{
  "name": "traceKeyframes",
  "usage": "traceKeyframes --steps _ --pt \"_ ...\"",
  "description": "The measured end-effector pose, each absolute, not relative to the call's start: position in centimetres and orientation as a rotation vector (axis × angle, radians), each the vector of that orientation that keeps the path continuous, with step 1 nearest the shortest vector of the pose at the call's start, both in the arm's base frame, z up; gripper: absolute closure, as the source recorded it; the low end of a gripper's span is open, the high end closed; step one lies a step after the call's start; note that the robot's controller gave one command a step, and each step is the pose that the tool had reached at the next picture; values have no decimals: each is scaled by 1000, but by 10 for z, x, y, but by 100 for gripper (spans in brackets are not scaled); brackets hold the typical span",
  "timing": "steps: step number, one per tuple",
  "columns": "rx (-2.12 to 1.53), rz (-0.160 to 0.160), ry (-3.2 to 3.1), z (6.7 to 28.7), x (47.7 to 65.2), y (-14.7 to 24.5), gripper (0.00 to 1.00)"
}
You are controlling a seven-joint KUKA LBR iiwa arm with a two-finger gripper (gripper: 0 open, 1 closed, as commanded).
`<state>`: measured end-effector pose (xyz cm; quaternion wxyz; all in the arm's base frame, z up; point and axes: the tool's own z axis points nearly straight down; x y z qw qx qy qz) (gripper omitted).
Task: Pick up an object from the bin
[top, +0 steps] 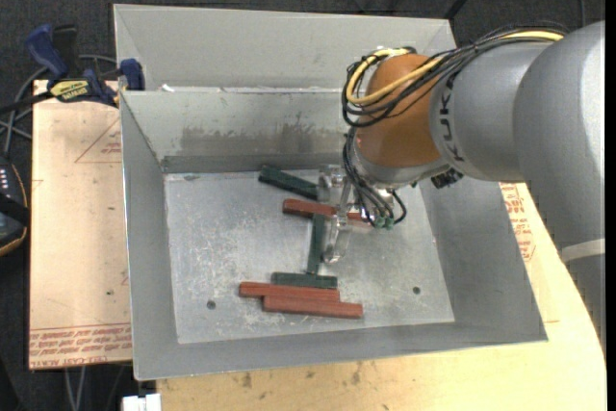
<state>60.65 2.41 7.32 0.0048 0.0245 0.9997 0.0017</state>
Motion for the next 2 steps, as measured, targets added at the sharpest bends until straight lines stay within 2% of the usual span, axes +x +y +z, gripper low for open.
traceKeyframes --steps 1,2 --pt "270 1 3129 71 653 46 0" --pt "270 3 3120 75 655 46 100"
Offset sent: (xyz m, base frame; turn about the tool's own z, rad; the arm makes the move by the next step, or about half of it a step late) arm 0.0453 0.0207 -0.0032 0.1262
